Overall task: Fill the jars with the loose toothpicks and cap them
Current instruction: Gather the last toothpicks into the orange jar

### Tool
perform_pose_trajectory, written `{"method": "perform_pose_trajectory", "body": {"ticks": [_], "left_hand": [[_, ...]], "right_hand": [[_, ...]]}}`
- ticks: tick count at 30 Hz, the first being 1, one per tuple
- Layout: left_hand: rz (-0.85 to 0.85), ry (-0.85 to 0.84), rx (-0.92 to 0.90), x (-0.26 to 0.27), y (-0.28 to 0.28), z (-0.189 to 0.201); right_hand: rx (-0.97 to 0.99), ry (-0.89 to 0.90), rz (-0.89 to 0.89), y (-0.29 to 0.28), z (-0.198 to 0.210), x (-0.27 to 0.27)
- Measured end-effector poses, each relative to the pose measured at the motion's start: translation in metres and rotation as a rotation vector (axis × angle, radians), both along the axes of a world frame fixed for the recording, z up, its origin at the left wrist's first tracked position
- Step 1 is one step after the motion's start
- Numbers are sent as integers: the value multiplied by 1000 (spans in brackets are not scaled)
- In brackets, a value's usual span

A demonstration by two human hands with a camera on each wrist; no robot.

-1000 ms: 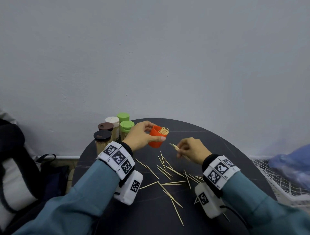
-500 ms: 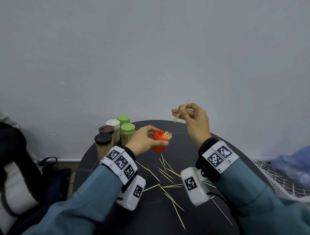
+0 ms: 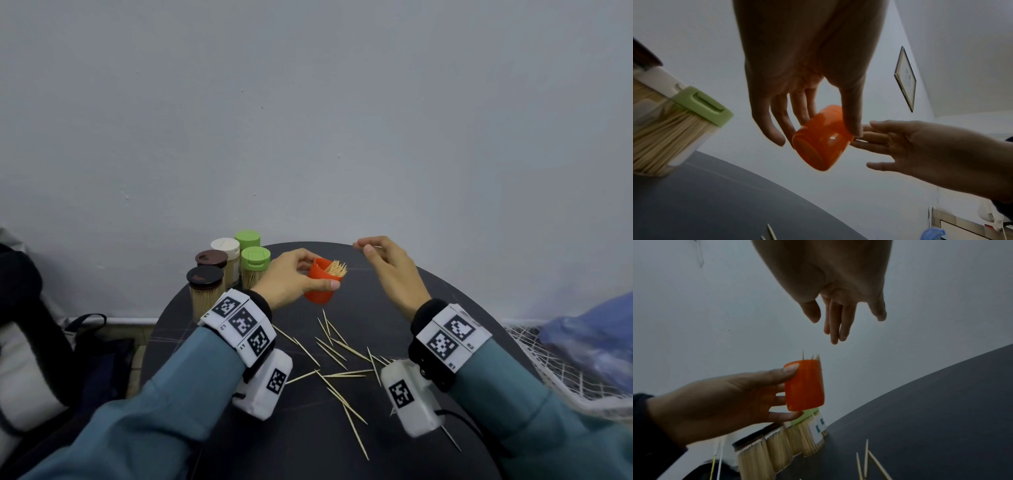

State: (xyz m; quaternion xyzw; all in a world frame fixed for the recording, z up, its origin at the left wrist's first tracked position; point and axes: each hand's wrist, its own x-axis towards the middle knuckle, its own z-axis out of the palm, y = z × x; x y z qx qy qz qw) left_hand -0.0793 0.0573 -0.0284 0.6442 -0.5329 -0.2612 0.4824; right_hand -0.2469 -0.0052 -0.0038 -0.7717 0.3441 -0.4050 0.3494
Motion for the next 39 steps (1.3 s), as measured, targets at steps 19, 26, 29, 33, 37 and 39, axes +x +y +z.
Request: {"method": "perform_pose_trajectory", "body": {"ticks": [19,26,29,33,37,39], "left_hand": [[-29,-80,16,-9,-2,-3],[-31,-82,32,-9,-2,-2],[-37,-86,47,-10,-1,-2],[-42,-105,58,-13,0,-2],[-42,-107,58,-13,0,-4],[-46,-110,65,-14,1,-4]], "right_hand": [[-85,192,61,13,-10,-27],[-34,928,119,16,-17,-77],[-16,1105,177,22,-21,-97],[-8,1233,169,28,-24,-114],[70,1265,159,33,-27,-121],[84,1212,211,36,-30,-121]]}}
